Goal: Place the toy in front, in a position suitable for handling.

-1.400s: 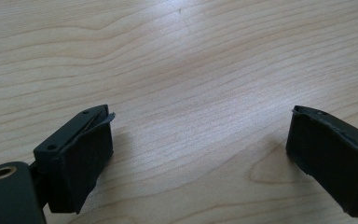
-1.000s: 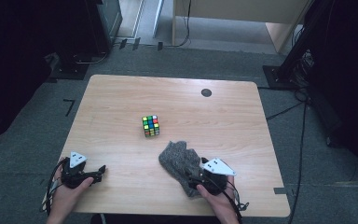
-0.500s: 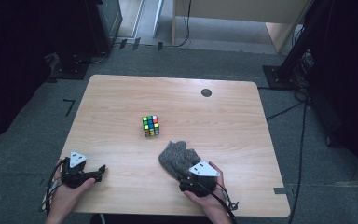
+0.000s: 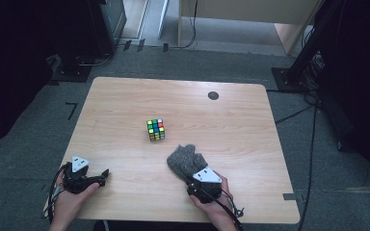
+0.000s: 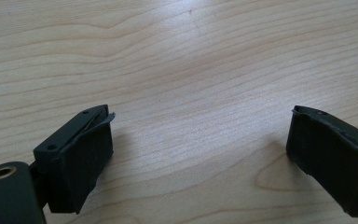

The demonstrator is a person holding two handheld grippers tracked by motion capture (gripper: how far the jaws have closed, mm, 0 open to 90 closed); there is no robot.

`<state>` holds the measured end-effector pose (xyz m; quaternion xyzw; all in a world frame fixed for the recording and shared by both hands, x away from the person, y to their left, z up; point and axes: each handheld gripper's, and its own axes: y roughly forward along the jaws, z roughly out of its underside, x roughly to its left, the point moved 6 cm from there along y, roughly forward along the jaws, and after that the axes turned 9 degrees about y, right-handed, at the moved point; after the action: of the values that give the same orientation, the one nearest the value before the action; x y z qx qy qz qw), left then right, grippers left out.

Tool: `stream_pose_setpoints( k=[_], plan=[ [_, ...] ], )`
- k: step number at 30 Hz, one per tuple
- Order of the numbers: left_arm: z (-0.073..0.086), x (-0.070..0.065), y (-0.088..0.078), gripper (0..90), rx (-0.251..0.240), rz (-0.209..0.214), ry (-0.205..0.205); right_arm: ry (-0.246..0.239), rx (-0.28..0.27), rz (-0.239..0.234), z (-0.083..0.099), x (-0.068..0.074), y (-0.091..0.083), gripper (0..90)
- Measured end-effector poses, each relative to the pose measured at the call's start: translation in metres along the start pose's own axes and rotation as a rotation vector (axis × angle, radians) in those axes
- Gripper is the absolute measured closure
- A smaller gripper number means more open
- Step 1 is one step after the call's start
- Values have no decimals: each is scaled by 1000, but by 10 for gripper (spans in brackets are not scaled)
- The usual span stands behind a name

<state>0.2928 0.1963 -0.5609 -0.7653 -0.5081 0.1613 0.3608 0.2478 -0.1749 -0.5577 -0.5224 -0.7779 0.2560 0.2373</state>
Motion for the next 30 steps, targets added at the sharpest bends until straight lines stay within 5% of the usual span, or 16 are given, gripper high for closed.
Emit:
stream_pose_setpoints(
  k=[5, 11, 19, 22, 23, 27, 30],
  plan=[
    [0, 0, 0, 71, -1, 4, 5, 23, -55, 22, -2, -7, -8, 717],
    [0, 0, 0, 71, -1, 4, 4, 38, -97, 35, -9, -13, -20, 723],
    [-1, -2, -4, 71, -5, 0, 8, 113, -47, 26, -2, -37, -21, 709],
    [-7, -8, -5, 71, -31, 23, -17, 103, -30, 13, 2, -36, -18, 655],
    [-12, -16, -5, 72, -47, 46, -25, 112, -39, -7, 0, -33, -19, 520],
    [-23, -31, -3, 71, -65, 79, -13, 105, -85, -23, -7, -27, -24, 373],
    [-36, -47, 1, 72, -79, 101, 2, 110, -98, -9, -10, -26, -25, 372]
  ],
)
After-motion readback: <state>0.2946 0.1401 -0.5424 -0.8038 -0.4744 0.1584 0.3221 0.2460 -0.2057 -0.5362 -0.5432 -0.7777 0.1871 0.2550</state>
